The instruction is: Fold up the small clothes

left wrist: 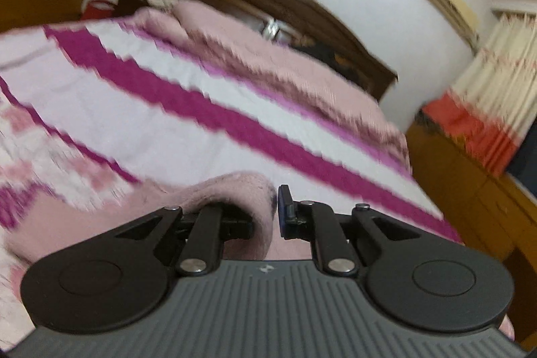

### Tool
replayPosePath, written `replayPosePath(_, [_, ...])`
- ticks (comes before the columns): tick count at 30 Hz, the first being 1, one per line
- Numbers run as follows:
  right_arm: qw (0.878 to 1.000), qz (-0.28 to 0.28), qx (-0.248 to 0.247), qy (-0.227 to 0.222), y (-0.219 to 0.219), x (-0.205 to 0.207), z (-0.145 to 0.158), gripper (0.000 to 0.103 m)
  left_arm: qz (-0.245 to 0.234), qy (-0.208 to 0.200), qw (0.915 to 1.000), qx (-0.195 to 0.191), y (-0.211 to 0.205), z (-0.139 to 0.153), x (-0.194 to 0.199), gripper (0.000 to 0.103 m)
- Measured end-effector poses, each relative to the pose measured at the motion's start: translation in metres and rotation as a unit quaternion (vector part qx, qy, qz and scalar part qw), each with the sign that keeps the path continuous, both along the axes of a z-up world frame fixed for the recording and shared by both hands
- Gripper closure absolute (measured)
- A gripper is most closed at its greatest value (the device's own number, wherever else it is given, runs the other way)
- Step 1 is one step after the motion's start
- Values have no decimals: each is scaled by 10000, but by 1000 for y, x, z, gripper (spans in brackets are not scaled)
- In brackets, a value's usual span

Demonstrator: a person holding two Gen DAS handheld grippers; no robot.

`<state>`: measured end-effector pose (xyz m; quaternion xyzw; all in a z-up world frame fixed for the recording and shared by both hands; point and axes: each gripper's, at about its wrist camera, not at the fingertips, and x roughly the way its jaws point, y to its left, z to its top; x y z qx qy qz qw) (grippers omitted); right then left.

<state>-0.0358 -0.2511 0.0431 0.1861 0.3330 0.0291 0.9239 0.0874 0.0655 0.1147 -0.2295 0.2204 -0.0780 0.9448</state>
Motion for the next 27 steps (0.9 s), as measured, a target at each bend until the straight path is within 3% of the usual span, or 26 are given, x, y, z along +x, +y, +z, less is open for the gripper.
replayPosePath(6, [9999,-79,78,11,-9,1,-5,28,-432,784,9959,155,-34,-52,17,87])
replayPosePath(10, [9999,-87,144,20,-11,1,-7,28,-553,1354,9892,-39,-32,-80,29,79])
replayPosePath(12, [9999,-77,142,13,-11,1,-7,28,-619,1431,9877,-133,-29,-87,29,79])
replayPosePath(17, [9998,-92,176,14,-12,0,-7,28,-711,1624,9840,-178,-21,-84,26,72])
replayPosePath(19, [9998,-92,169,23,-12,0,-7,28,-735,1696,9827,-103,-19,-76,20,56])
replayPosePath(22, [9998,-86,159,-7,-10,-1,-4,28,-693,1708,9826,243,-19,-62,5,41])
replayPosePath(27, [9998,-67,194,-12,-8,-1,-2,28,-605,1747,9798,764,-9,-46,-28,37])
